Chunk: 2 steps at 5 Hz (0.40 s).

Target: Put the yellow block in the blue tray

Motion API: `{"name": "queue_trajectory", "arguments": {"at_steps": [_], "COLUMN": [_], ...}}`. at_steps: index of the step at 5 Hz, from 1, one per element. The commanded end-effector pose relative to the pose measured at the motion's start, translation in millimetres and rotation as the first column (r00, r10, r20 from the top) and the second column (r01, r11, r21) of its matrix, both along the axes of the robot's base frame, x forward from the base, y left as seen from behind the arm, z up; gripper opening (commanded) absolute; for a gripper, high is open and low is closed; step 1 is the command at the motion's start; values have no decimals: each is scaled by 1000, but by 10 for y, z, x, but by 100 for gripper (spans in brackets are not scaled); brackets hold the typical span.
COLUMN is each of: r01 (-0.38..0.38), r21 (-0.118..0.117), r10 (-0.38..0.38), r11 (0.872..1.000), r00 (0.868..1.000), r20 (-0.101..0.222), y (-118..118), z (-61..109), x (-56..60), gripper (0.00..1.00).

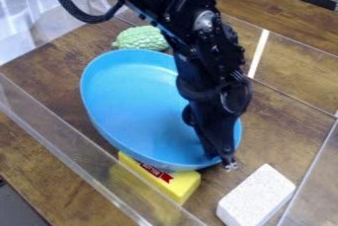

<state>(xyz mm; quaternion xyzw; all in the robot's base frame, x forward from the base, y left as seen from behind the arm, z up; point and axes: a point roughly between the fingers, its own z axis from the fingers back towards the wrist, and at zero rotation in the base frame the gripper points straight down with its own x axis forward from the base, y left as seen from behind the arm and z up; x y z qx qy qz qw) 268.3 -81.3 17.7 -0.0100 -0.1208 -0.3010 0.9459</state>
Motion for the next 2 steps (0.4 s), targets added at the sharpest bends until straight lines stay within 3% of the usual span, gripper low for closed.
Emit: {"name": "queue_trajectory", "arguments": {"at_steps": [1, 2], "r01": [6, -32], "r21": [44, 37], "r10": [4, 40], "r11": [999, 999], "r00": [976, 973], "r20": [-216, -226], "y": [28, 22], "z": [-335, -287], "x": [-647, -725], "gripper": [0, 0]}}
